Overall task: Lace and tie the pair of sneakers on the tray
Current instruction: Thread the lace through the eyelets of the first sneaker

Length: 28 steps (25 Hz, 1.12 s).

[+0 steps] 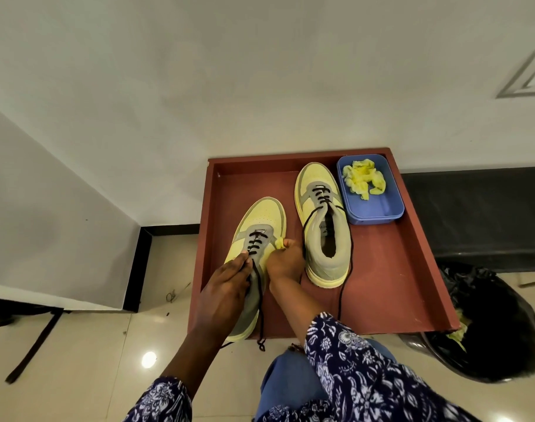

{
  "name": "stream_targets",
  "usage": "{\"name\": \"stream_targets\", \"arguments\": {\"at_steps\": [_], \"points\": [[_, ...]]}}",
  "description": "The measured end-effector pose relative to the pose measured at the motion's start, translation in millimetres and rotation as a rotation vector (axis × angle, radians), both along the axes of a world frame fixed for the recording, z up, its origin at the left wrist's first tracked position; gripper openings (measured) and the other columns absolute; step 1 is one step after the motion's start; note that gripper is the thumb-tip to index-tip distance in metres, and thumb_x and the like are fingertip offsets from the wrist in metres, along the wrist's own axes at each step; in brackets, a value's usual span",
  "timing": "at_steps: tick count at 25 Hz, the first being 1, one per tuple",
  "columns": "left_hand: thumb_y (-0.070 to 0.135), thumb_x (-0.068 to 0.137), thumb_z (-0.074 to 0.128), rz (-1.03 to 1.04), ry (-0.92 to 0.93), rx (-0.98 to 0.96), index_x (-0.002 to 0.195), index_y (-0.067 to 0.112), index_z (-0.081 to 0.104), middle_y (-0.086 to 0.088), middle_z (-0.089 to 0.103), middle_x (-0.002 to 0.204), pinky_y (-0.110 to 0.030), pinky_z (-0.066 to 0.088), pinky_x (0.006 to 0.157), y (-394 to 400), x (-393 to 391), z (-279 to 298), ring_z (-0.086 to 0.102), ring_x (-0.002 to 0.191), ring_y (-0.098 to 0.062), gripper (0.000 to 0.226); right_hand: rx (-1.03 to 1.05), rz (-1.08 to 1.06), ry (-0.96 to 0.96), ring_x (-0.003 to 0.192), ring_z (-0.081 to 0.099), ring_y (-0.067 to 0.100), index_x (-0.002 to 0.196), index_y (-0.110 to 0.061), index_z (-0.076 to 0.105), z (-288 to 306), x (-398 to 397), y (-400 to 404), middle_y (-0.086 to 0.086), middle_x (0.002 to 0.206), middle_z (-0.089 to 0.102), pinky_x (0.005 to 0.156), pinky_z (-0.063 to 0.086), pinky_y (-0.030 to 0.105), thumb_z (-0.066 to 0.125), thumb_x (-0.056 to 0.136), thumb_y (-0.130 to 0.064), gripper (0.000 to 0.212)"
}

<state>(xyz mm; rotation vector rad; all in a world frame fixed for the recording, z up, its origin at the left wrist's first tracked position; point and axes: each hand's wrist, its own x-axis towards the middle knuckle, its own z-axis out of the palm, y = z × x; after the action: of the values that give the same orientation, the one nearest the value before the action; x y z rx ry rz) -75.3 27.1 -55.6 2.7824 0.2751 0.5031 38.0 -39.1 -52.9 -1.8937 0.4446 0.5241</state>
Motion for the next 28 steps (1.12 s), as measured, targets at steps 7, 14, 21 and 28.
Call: {"name": "stream_targets", "arguments": {"at_steps": [7,14,21,28], "points": [[0.023,0.081,0.048,0.008,0.056,0.042,0.110,0.011,0.068,-0.005,0.066,0.118,-0.027,0.056,0.072,-0.2,-2.2,5.8,0.066,0.100,-0.021,0.037,-0.059,0.097,-0.121,0.108,0.058,0.035,0.112,-0.003,0.061,21.3,30.3,1.9,0.018,0.114,0.064,0.085,0.046,0.034,0.050,0.087,-0.002,0.028],[0.016,0.076,0.067,0.001,0.044,0.059,0.111,0.010,0.067,-0.006,0.066,0.119,-0.026,0.056,0.072,0.0,-2.6,3.0,0.068,0.098,-0.023,0.036,-0.172,0.233,-0.199,0.113,0.056,0.034,0.116,-0.004,0.063,21.1,57.7,13.7,0.016,0.121,0.062,0.092,0.045,0.035,0.040,0.087,0.005,0.037],[0.027,0.081,0.042,0.018,0.005,0.004,0.102,0.007,0.071,-0.008,0.069,0.111,-0.027,0.057,0.068,-5.7,2.5,11.0,0.070,0.089,-0.023,0.041,-0.245,0.366,-0.214,0.121,0.050,0.033,0.121,-0.009,0.061,22.4,84.0,20.2,0.016,0.127,0.059,0.102,0.037,0.031,0.038,0.088,0.005,0.042],[0.018,0.076,0.068,0.000,0.033,0.009,0.113,0.011,0.066,-0.006,0.065,0.121,-0.027,0.056,0.072,2.4,-4.0,-0.5,0.067,0.099,-0.023,0.037,-0.220,0.394,-0.277,0.124,0.048,0.033,0.130,-0.008,0.051,9.9,64.5,12.9,0.017,0.133,0.053,0.103,0.037,0.033,0.035,0.088,0.006,0.048]]}}
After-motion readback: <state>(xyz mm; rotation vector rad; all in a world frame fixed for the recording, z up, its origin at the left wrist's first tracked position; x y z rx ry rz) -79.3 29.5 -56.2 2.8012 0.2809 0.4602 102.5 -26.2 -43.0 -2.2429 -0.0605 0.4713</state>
